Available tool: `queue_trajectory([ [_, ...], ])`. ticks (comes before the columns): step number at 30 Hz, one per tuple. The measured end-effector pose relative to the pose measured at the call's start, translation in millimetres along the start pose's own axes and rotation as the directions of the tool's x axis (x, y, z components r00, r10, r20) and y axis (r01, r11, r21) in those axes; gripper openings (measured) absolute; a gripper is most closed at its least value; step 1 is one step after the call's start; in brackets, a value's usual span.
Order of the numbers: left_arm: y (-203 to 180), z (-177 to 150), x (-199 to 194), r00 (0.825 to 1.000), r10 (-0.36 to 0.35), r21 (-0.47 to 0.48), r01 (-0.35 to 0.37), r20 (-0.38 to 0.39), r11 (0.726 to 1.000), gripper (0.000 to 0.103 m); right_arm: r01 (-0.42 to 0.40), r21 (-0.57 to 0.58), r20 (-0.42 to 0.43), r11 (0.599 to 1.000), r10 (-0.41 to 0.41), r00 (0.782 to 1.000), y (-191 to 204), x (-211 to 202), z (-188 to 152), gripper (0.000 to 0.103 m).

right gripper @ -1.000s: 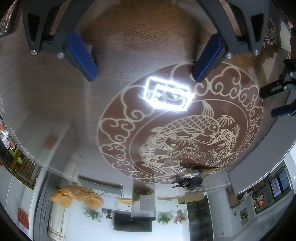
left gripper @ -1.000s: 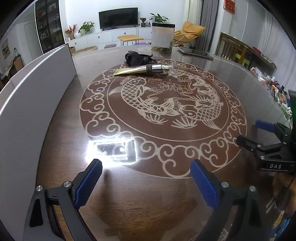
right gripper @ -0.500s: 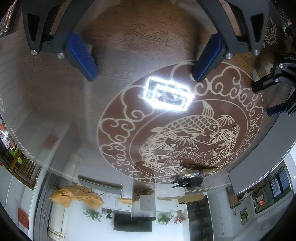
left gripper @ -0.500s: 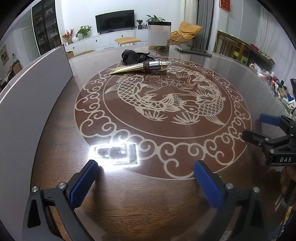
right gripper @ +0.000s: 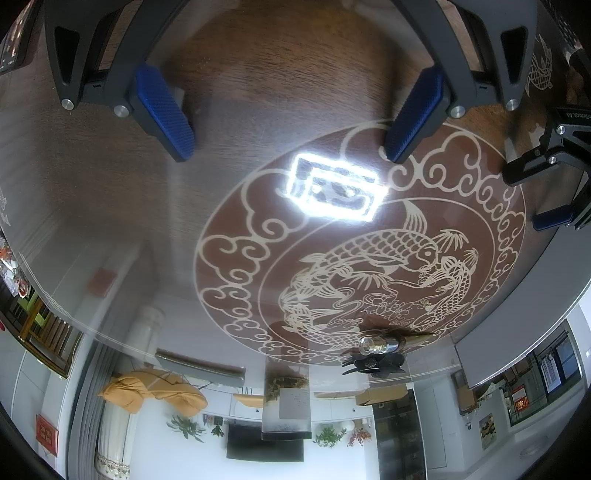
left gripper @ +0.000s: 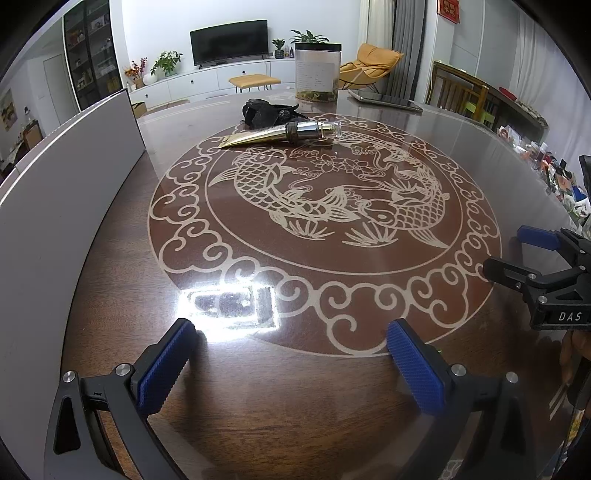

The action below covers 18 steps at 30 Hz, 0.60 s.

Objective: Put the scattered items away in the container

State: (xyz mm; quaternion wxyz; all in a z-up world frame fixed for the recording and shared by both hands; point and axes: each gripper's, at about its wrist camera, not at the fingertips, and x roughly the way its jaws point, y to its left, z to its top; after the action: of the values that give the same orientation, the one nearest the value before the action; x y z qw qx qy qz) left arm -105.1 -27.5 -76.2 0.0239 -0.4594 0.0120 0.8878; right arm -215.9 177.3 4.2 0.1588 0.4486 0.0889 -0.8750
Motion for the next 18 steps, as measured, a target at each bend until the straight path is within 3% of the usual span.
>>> queue_trajectory([
  [8,3,0,-2,0.999,-0.015,0.023,0.016,-0.031,1.0,0.103,0.0,0.0,0.0,1.0,0.0,1.0,0,0,0,0.103],
  [13,15,22,11,0.991,-0.079,0.128,0.092,-0.107,0.987,0.103,0.0,0.001,0.0,1.0,0.0,1.0,0,0,0,0.103],
  [18,34,56,36,0.991,-0.059,0.1,0.071,-0.119,0.992,0.103,0.0,0.001,0.0,1.0,0.0,1.0,0,0,0,0.103],
])
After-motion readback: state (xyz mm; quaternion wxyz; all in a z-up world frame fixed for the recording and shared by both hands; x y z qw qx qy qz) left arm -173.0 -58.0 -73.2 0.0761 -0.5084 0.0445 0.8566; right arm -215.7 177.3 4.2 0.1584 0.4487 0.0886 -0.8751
